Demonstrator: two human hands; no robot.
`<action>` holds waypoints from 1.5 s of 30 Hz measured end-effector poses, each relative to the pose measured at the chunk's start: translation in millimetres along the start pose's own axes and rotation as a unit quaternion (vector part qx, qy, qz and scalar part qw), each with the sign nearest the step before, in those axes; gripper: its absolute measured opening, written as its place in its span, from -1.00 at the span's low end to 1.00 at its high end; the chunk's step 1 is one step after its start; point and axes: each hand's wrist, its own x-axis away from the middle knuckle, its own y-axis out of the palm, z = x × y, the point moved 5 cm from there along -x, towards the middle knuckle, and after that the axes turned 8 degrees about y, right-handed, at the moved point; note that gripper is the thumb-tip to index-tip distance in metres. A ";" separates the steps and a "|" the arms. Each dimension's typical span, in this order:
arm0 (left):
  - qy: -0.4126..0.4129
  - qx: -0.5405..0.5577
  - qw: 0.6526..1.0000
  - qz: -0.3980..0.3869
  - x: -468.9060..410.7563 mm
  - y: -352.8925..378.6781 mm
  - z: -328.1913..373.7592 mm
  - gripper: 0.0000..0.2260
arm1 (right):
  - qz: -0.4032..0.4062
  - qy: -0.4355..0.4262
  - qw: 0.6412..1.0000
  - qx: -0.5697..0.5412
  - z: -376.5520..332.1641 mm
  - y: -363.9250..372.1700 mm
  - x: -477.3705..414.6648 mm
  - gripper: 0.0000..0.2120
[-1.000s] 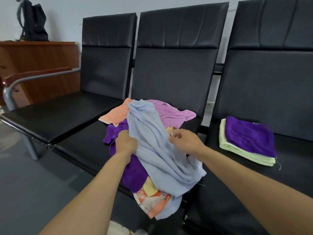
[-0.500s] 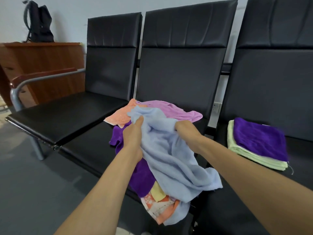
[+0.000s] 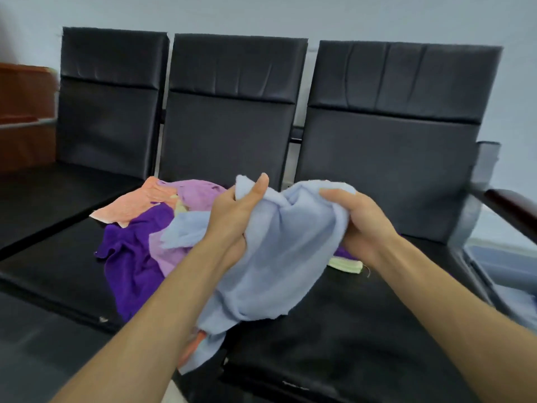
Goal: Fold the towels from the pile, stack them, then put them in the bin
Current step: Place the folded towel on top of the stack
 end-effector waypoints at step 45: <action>-0.028 -0.183 0.974 -0.131 7.7 54.9 -66.3 -0.76 | 0.212 0.038 0.975 0.053 61.7 -202.5 83.5 -0.50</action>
